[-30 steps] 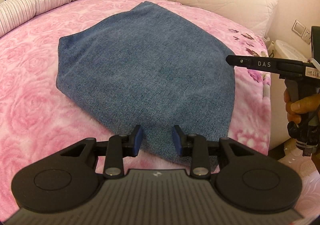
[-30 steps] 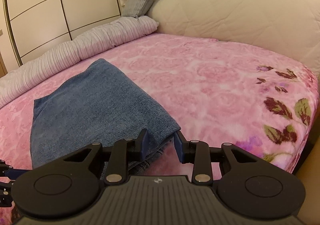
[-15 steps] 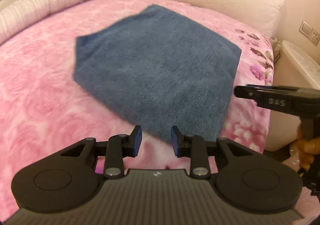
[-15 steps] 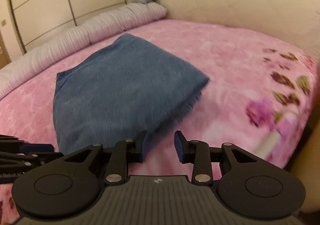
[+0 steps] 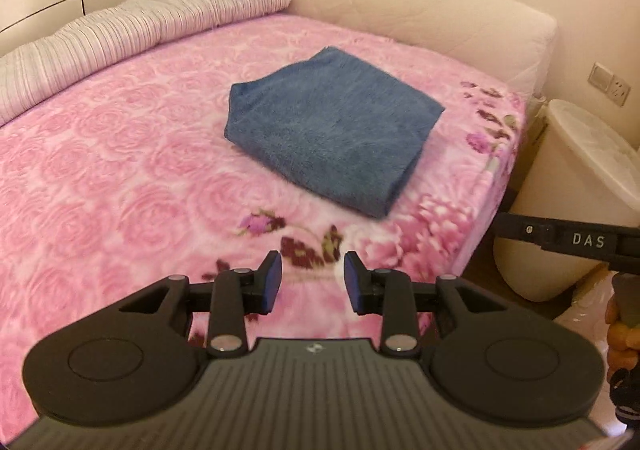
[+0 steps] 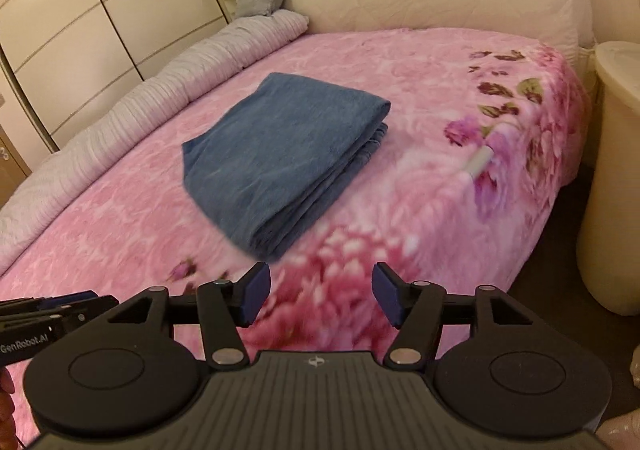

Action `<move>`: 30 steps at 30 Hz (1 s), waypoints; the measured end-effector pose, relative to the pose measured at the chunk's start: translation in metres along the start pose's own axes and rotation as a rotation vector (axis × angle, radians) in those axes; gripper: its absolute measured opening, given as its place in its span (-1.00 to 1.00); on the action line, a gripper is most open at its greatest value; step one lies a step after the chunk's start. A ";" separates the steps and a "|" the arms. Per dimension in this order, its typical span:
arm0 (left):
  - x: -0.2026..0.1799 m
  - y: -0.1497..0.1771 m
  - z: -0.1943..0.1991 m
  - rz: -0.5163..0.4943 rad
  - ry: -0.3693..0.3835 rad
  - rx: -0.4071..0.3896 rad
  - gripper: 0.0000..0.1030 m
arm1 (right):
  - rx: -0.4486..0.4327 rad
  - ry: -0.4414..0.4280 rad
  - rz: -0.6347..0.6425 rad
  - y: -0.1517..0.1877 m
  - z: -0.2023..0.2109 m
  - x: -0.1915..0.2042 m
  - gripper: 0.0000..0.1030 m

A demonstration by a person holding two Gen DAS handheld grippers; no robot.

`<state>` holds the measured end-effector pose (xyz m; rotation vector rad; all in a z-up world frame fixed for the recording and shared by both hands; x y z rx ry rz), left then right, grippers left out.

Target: Fold clothes

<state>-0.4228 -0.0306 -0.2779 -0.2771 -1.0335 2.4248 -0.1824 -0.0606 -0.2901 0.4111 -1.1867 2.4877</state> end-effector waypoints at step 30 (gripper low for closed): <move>0.093 -0.174 -0.273 0.026 0.239 0.048 -0.58 | 0.025 0.080 0.280 -0.199 -0.247 0.052 -0.27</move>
Point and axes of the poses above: each gripper's, at about its wrist camera, not at the fingertips, and z roughly against the way its jaws point, x to its left, y to its underside, the point moved 3 cm from there along -z, roughly the way its jaws point, and after that the axes turned 5 degrees about -y, right-handed, at the moved point
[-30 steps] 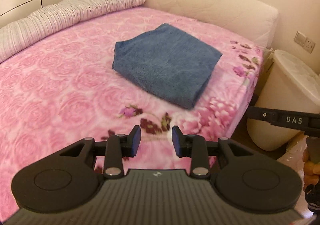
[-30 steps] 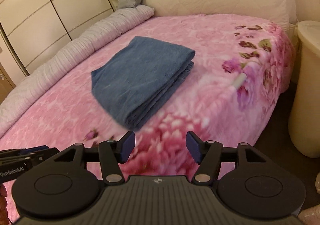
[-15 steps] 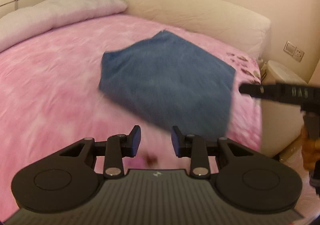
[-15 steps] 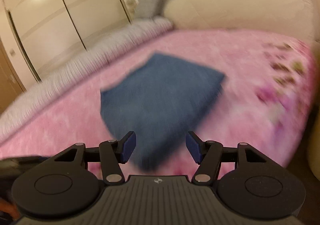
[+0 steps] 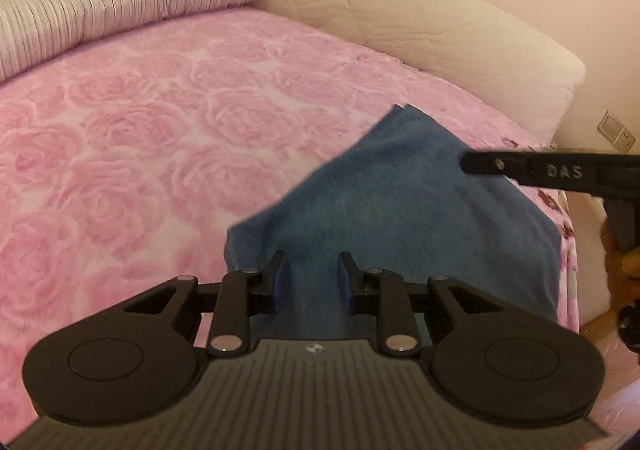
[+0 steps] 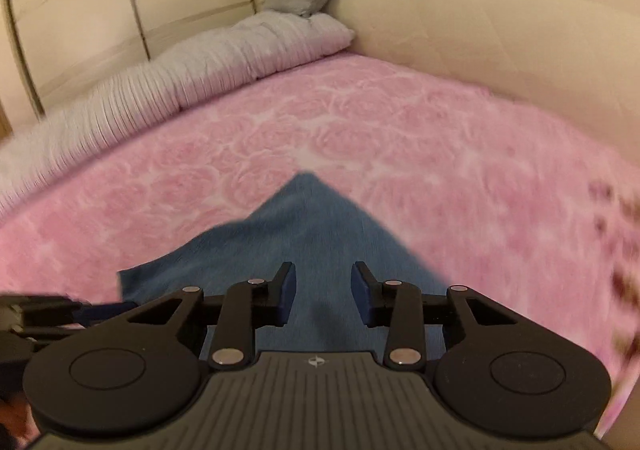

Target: Fold clothes

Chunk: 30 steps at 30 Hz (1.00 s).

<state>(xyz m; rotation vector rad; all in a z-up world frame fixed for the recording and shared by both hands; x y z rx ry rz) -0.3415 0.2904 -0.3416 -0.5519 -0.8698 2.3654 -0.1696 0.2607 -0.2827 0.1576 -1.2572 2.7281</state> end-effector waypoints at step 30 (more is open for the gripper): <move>-0.046 -0.067 0.089 -0.028 -0.146 0.356 -0.38 | 0.369 0.119 -0.473 -0.003 0.105 -0.035 0.31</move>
Point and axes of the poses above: each gripper's, at about its wrist camera, not at the fingertips, and z roughly against the way its jaws point, x to its left, y to its underside, the point moved 3 cm from there along -z, roughly the way its jaws point, and after that the axes turned 5 degrees about -y, right-handed, at the moved point
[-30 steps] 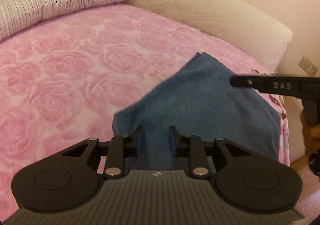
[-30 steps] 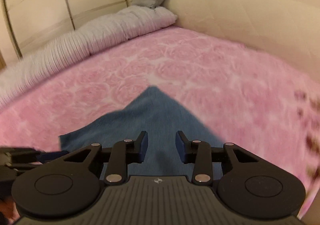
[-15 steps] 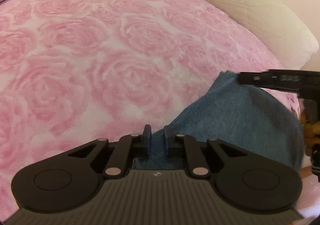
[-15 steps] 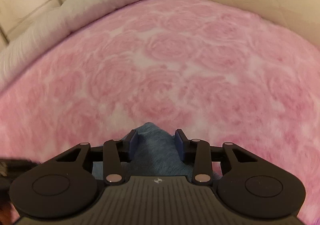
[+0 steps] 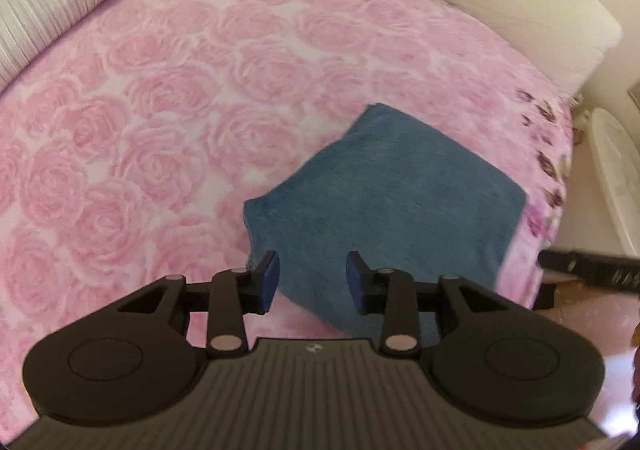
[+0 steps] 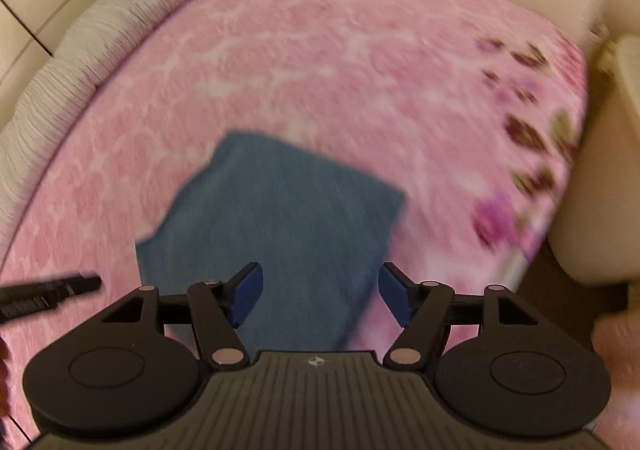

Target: Fold clothes

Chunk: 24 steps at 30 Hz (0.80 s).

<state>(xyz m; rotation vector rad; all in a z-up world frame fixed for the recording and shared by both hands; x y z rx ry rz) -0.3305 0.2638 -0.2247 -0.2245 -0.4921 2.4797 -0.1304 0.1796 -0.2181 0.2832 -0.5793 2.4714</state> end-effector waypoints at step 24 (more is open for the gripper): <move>-0.021 0.057 0.087 0.023 0.131 0.029 -0.10 | -0.014 0.067 -0.035 0.069 0.098 0.023 0.47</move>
Point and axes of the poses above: each gripper's, at about its wrist camera, not at the fingertips, and z roughly against the way its jaws point, x to its left, y to its underside, the point moved 3 cm from there along -z, roughly the way its jaws point, and after that the axes turned 5 degrees about -y, right-handed, at the moved point
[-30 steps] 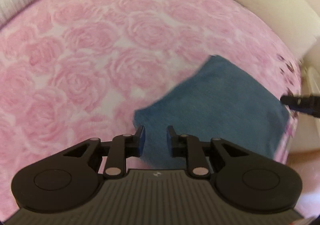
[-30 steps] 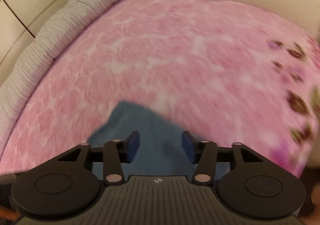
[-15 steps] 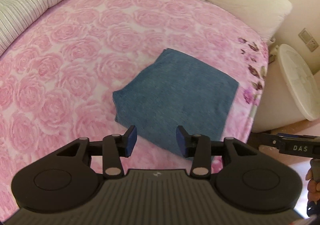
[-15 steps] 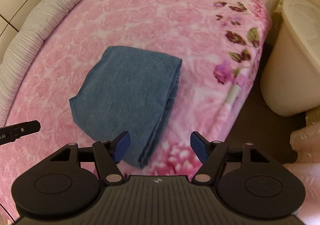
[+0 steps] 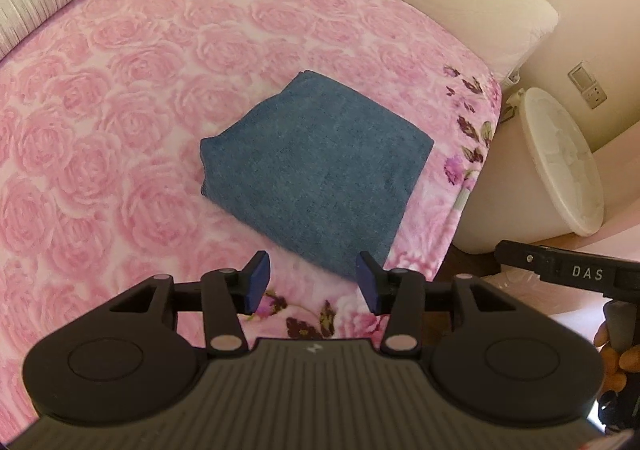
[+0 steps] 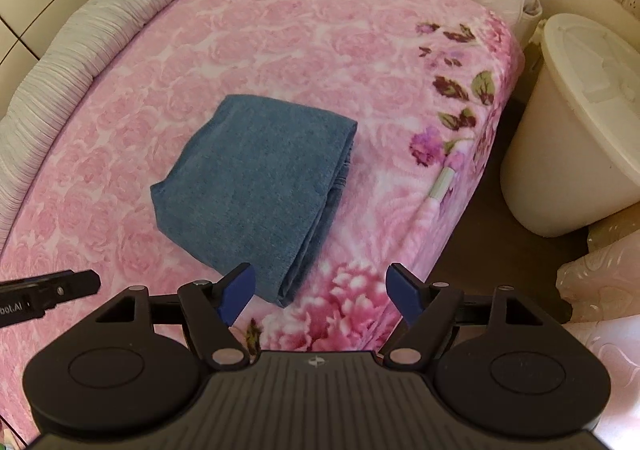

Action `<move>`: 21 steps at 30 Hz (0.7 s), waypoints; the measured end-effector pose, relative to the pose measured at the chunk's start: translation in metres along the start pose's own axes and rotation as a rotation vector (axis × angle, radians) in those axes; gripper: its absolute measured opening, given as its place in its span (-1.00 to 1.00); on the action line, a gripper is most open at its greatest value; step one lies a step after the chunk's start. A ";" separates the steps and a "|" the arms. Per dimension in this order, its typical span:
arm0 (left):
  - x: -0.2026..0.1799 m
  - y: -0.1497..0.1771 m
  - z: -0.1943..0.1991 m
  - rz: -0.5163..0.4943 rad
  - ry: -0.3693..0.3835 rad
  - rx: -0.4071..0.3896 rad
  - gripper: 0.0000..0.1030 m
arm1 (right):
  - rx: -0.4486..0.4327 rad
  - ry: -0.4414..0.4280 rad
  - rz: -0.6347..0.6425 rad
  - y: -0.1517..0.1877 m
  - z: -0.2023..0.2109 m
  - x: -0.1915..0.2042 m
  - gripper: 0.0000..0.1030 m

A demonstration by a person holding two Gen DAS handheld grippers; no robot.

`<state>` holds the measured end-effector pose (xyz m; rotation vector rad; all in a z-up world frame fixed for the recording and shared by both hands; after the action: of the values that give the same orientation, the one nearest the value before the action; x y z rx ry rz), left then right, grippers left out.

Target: Fold clothes

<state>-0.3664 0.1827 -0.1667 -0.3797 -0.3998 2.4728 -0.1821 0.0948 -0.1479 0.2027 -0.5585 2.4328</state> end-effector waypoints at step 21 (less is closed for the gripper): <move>0.042 -0.006 -0.056 0.276 0.078 0.060 -0.01 | 0.081 -0.025 -0.013 -0.003 -0.050 0.000 0.50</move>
<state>-0.3763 0.2236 -0.2227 -0.5358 -0.2534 2.7195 -0.1806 0.1193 -0.1920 0.2706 -0.4686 2.4457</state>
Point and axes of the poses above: each gripper's, at about its wrist camera, not at the fingertips, and z roughly against the way its jaws point, x to its left, y to its underside, the point moved 3 cm from there along -z, roughly the way its jaws point, and after that the axes turned 5 degrees about -y, right-handed, at the moved point
